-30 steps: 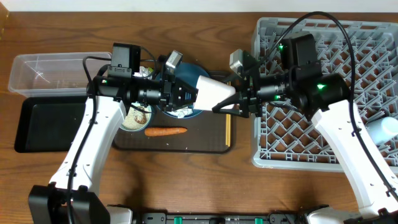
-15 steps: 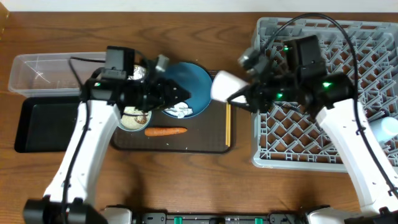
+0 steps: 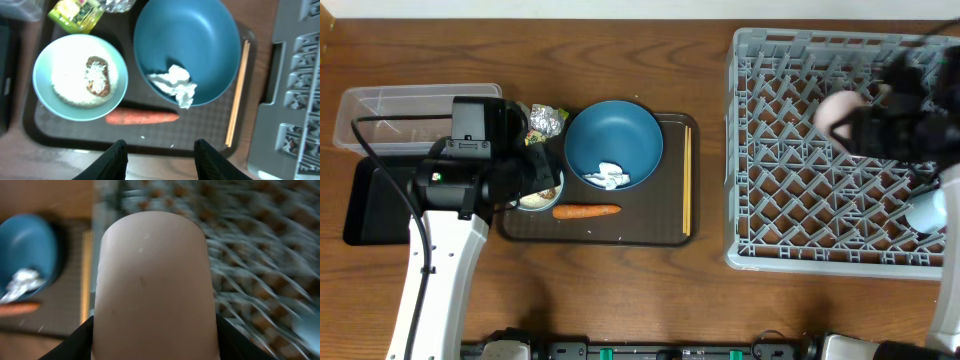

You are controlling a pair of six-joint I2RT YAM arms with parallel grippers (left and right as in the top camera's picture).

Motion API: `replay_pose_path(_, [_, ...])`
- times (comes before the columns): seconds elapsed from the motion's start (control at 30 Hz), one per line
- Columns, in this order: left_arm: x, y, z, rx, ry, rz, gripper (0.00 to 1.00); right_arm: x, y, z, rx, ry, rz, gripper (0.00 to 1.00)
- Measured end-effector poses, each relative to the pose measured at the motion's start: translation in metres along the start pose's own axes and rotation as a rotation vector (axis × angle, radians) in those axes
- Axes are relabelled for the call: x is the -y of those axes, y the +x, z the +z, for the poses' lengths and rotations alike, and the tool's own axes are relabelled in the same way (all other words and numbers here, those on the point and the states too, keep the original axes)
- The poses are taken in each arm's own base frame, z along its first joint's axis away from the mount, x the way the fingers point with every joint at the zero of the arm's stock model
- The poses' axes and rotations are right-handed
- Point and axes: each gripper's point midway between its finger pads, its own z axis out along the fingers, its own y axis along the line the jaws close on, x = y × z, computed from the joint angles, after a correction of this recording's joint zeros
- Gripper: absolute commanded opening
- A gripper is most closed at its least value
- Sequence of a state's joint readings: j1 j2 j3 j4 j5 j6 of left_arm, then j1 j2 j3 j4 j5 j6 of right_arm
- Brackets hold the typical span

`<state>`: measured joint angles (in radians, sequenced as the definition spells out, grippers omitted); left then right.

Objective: Sort waste into correct bins and load items into the dishwasher rack
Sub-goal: 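Place the pink cup in the rack beside the blue cup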

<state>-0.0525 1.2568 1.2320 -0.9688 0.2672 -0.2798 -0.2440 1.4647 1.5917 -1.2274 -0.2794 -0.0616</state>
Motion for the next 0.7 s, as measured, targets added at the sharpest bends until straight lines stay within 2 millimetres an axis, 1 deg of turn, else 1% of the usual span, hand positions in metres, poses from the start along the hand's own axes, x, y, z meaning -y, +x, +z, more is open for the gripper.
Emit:
replay_pose_path(0.13, [-0.004, 0.000, 0.000, 0.002, -0.021, -0.001, 0.44, 0.057, 0.011, -0.009, -0.021, 0.146, 0.168, 0.33])
replay_pose_path(0.2, [-0.005, 0.000, 0.000, 0.004, -0.025, -0.001, 0.44, 0.078, 0.018, -0.010, -0.043, 0.201, 0.226, 0.33])
replay_pose_path(0.3, [-0.006, -0.001, 0.000, 0.006, -0.032, -0.001, 0.44, 0.103, 0.034, -0.005, -0.119, 0.265, 0.296, 0.34])
replay_pose_path(0.4, [-0.006, -0.001, 0.000, 0.007, -0.035, -0.001, 0.44, 0.122, 0.048, 0.006, -0.210, 0.323, 0.334, 0.35])
replay_pose_path(0.47, [-0.006, 0.000, 0.000, 0.005, -0.035, -0.001, 0.44, 0.133, 0.055, 0.014, -0.260, 0.364, 0.345, 0.34])
replay_pose_path(0.57, [-0.006, 0.000, 0.000, 0.005, -0.036, -0.001, 0.43, 0.148, 0.060, 0.027, -0.312, 0.414, 0.355, 0.34])
replay_pose_path(0.7, [-0.006, 0.000, 0.000, 0.005, -0.036, -0.001, 0.44, 0.163, 0.059, 0.046, -0.337, 0.446, 0.360, 0.35])
